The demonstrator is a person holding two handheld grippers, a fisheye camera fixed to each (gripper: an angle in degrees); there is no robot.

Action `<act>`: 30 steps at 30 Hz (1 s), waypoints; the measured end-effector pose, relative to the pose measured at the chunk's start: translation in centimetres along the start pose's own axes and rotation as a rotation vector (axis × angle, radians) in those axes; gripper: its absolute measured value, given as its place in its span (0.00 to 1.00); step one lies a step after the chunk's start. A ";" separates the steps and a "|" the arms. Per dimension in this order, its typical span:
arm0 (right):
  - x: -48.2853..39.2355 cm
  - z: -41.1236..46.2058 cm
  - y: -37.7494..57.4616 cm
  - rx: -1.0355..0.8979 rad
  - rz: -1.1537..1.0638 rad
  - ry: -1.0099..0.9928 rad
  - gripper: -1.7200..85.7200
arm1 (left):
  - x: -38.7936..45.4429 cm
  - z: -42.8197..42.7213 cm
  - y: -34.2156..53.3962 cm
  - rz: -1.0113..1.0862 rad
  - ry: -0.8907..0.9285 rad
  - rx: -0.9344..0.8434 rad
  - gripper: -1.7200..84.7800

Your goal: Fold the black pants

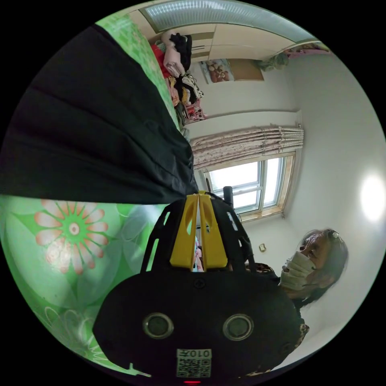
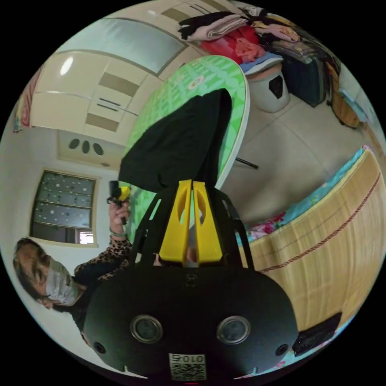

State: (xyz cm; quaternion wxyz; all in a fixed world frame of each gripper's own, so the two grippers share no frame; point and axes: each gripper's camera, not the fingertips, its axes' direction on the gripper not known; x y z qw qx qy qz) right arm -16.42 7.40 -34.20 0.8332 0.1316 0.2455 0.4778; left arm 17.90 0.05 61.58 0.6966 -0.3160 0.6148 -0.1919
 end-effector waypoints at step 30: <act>-28.2 27.2 5.7 -0.116 -0.775 0.472 0.09 | 4.4 -11.2 6.4 0.135 -0.428 0.149 0.03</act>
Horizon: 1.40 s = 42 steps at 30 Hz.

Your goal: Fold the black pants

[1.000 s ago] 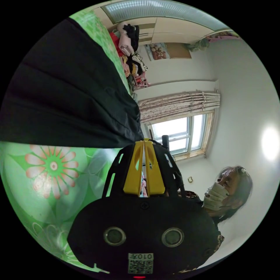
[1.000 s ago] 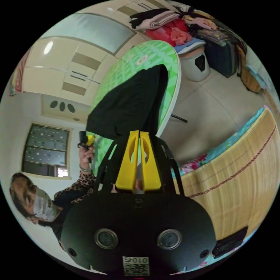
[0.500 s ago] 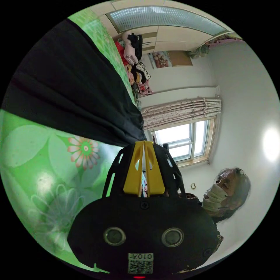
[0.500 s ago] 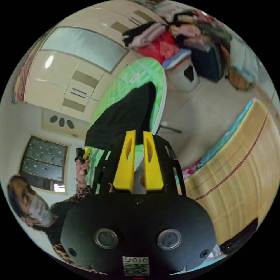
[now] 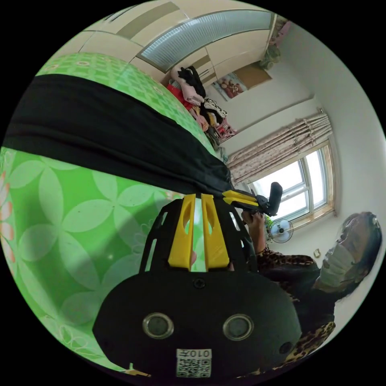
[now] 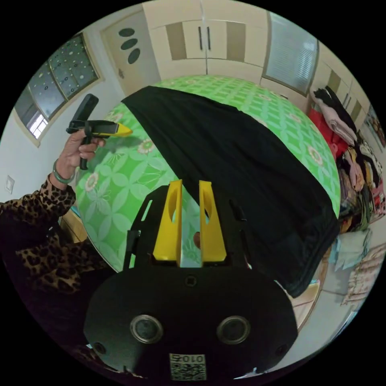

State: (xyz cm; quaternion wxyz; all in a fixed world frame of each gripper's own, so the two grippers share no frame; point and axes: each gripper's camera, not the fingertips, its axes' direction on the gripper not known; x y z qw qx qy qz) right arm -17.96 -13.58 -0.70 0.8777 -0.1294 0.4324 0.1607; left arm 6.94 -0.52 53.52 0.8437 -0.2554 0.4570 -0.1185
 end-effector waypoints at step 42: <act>21.0 -9.8 21.5 0.326 0.924 -0.127 0.13 | -1.9 2.3 -4.1 0.010 0.057 -0.039 0.03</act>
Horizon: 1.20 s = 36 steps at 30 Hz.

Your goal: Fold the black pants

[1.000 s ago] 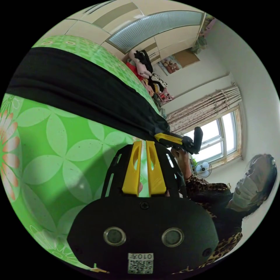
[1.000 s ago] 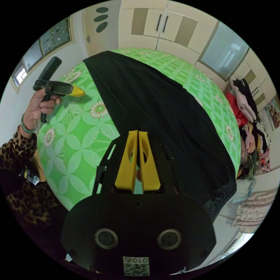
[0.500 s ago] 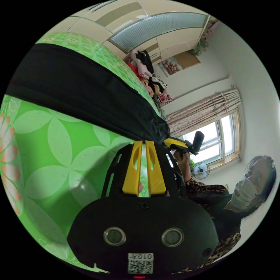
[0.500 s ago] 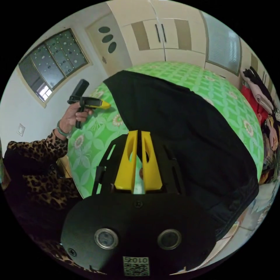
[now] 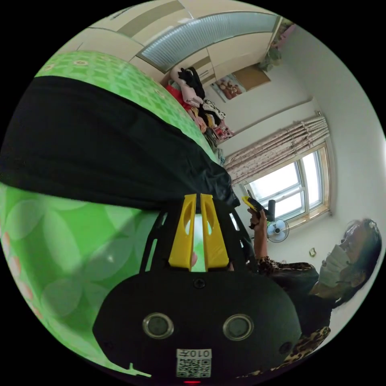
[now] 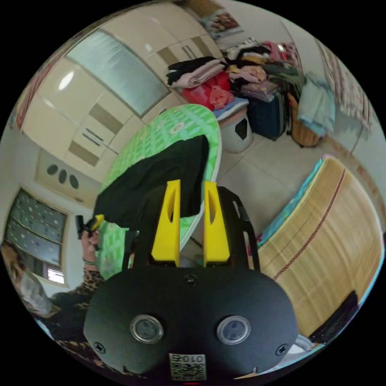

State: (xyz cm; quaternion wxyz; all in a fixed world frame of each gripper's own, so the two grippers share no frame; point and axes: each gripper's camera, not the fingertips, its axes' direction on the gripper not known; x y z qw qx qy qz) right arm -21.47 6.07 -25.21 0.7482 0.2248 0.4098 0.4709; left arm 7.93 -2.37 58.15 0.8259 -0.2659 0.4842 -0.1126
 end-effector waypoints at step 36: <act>10.3 -9.1 -2.9 0.179 0.026 -0.099 0.13 | 6.7 7.4 1.5 0.041 -0.022 -0.101 0.02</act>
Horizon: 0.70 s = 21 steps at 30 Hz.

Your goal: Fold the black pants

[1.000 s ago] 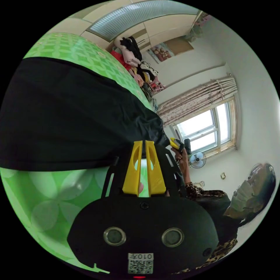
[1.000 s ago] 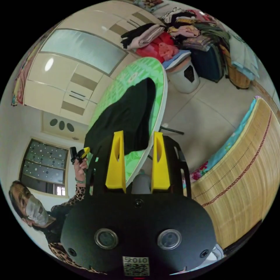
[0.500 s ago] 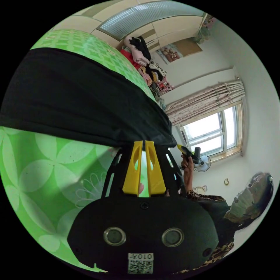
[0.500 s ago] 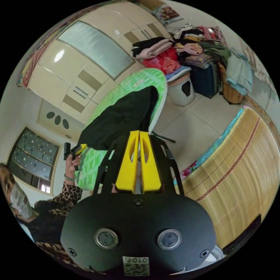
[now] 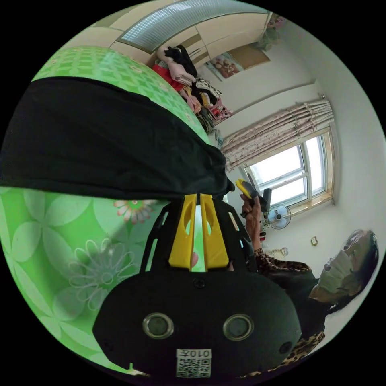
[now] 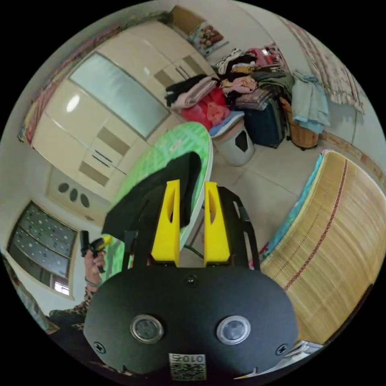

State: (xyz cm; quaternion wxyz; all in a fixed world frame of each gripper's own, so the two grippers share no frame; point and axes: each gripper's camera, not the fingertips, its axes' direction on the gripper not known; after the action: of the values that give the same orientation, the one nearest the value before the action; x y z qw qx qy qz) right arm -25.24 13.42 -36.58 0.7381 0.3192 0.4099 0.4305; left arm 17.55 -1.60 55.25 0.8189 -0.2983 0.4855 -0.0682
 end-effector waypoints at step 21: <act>3.6 7.2 -12.7 -0.253 -0.006 -0.077 0.06 | -1.7 6.9 -4.1 0.017 0.059 -0.074 0.02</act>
State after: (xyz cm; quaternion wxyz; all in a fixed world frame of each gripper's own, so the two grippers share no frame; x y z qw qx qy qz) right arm -13.16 10.38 -44.91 0.7891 0.2385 0.3246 0.4638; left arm 23.17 -1.34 61.21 0.7933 -0.3221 0.5140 -0.0521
